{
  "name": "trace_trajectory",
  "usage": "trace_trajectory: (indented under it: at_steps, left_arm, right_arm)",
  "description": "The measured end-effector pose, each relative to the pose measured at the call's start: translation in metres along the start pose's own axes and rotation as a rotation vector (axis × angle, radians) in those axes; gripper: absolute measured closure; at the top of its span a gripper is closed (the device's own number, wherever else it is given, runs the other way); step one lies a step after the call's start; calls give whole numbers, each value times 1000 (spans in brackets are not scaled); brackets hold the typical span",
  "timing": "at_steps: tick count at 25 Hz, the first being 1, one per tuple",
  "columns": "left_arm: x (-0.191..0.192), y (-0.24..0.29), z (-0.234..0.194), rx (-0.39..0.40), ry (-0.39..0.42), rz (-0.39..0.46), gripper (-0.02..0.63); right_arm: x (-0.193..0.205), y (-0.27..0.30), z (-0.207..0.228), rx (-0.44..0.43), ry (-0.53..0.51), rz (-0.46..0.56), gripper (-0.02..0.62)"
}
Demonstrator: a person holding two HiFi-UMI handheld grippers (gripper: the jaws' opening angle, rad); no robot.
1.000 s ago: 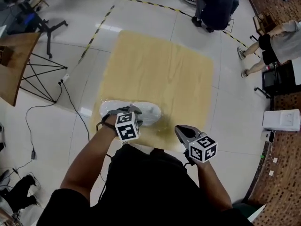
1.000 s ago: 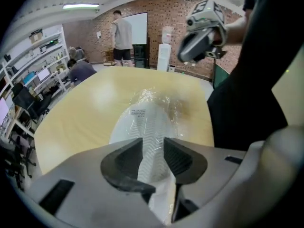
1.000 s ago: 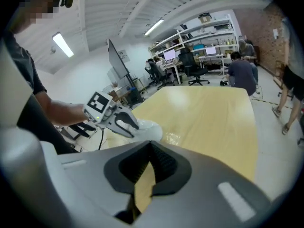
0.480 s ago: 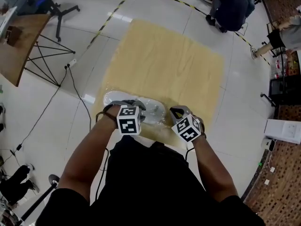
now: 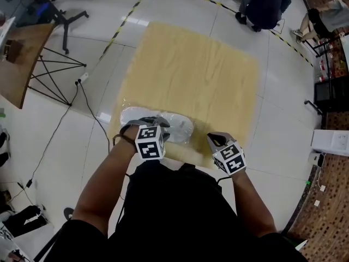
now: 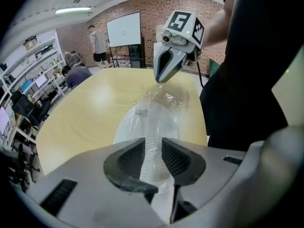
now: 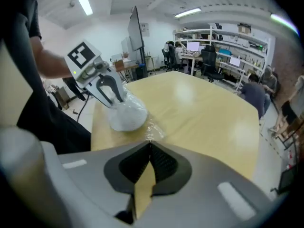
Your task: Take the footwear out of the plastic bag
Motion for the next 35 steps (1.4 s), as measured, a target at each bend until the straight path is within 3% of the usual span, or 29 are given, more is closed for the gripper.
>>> trace_trajectory:
  at_steps: [6, 11, 18, 25, 28, 35]
  left_arm:
    - [-6, -3, 2, -55, 46, -14, 499]
    - [-6, -1, -3, -80, 15, -16, 511]
    - [-6, 1, -7, -87, -18, -4, 514]
    - [-6, 2, -6, -85, -8, -9, 518]
    - [-6, 1, -6, -83, -5, -10, 518]
    - [-6, 1, -7, -83, -17, -8, 518]
  right_arm:
    - [-8, 20, -42, -157, 18, 0, 549]
    - [8, 31, -53, -96, -117, -125, 523]
    - [35, 22, -42, -29, -77, -150, 593]
    - [34, 21, -38, -13, -84, -139, 592]
    - [26, 20, -39, -13, -88, -119, 553]
    - [26, 27, -37, 8, -152, -188, 539]
Point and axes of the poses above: the fingertips, and each gripper's own axes: y forward along the fingers, z to its right, x out of its underside, the point moved 9 cm from there along -y, backward along the fingers, and after that the axes turned 6 degrees about -z, right-handed, at the moved point
